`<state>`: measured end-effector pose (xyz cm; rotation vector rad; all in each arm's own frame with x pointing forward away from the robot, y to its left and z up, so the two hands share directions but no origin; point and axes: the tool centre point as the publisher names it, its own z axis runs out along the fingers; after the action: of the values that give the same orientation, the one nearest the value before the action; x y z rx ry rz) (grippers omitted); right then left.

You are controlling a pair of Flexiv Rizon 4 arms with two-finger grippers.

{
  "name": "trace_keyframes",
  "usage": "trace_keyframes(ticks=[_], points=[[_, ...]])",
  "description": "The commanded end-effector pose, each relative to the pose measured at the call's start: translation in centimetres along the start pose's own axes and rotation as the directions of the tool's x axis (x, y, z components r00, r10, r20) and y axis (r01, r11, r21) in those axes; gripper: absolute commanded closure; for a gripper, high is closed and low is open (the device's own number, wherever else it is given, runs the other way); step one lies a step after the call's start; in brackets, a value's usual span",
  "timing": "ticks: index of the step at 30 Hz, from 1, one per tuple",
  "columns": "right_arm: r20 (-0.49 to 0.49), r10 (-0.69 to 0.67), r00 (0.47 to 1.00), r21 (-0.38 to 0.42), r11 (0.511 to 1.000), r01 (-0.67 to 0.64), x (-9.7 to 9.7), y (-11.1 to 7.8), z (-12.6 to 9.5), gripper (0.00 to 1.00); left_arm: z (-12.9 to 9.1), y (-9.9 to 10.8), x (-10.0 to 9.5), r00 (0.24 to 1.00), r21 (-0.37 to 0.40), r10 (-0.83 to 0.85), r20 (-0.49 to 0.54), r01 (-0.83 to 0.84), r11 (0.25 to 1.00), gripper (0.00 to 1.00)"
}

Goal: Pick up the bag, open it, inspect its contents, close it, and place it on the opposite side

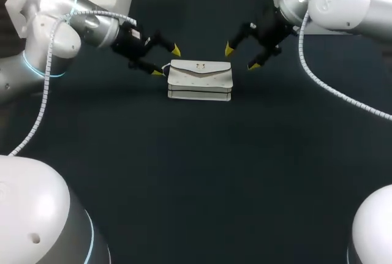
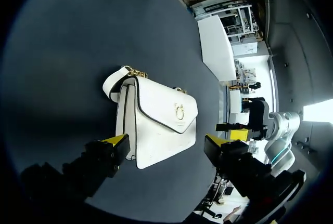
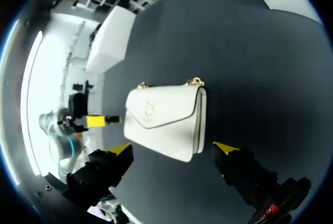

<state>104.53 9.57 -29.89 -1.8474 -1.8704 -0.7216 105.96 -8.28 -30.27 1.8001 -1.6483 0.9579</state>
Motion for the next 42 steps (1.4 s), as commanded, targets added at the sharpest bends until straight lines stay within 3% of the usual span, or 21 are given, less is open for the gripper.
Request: trace_keyframes(ticks=[1, 5, 6, 7, 12, 14, 17, 26, 28, 33, 42], points=[[-0.088, 0.004, 0.996, 0.038, 0.999, 0.0, -0.8, 1.2, 0.7, 0.0, 1.2, -1.3, -1.0, 0.996, -0.02, 0.007, -0.091, -0.009, 1.0, 0.0], [-0.132, 0.012, 0.991, 0.05, 0.999, -0.005, -1.1, 1.5, 1.3, 0.02, 1.9, -1.7, -1.1, 0.993, -0.024, 0.025, -0.117, -0.028, 0.999, 0.0], [-0.148, 0.021, 0.989, 0.06, 0.998, -0.013, -1.4, 1.6, 1.6, 0.16, 2.0, -1.8, -1.2, 0.993, -0.024, 0.027, -0.118, -0.03, 0.999, 0.0], [-0.155, 0.03, 0.987, 0.068, 0.997, -0.02, -1.5, 1.7, 1.9, 0.2, 2.2, -1.9, -1.1, 0.99, -0.025, 0.036, -0.137, -0.04, 0.999, 0.0], [-0.188, 0.097, 0.977, 0.103, 0.992, -0.079, -2.0, 1.9, 3.6, 0.11, 2.6, -2.3, -1.0, 0.987, -0.012, 0.052, -0.152, -0.054, 0.998, 0.0], [-0.207, 0.106, 0.973, 0.1, 0.991, -0.086, -2.1, 2.0, 4.2, 0.21, 2.7, -2.5, -1.1, 0.986, -0.014, 0.048, -0.16, -0.051, 0.999, 0.0], [-0.22, 0.144, 0.965, 0.109, 0.987, -0.122, -2.4, 2.1, 5.2, 0.18, 2.9, -2.7, -1.2, 0.984, -0.011, 0.05, -0.173, -0.053, 0.999, 0.0], [-0.27, 0.213, 0.939, 0.111, 0.976, -0.189, -2.4, 2.0, 6.5, 0.22, 3.4, -3.1, -1.7, 0.975, -0.007, 0.045, -0.217, -0.048, 0.999, 0.0], [-0.286, 0.217, 0.933, 0.11, 0.975, -0.193, -2.4, 2.0, 6.6, 0.31, 3.6, -3.2, -1.8, 0.974, -0.008, 0.042, -0.22, -0.045, 0.999, 0.0], [-0.291, 0.22, 0.931, 0.102, 0.975, -0.198, -1.9, 2.1, 6.7, 0.47, 4.1, -3.4, -1.8, 0.971, -0.014, 0.036, -0.235, -0.04, 0.999, 0.1], [-0.308, 0.23, 0.923, 0.101, 0.973, -0.209, -1.6, 2.3, 7.4, 0.51, 4.6, -3.7, -1.8, 0.965, -0.002, 0.019, -0.26, -0.02, 1.0, 0.25]])
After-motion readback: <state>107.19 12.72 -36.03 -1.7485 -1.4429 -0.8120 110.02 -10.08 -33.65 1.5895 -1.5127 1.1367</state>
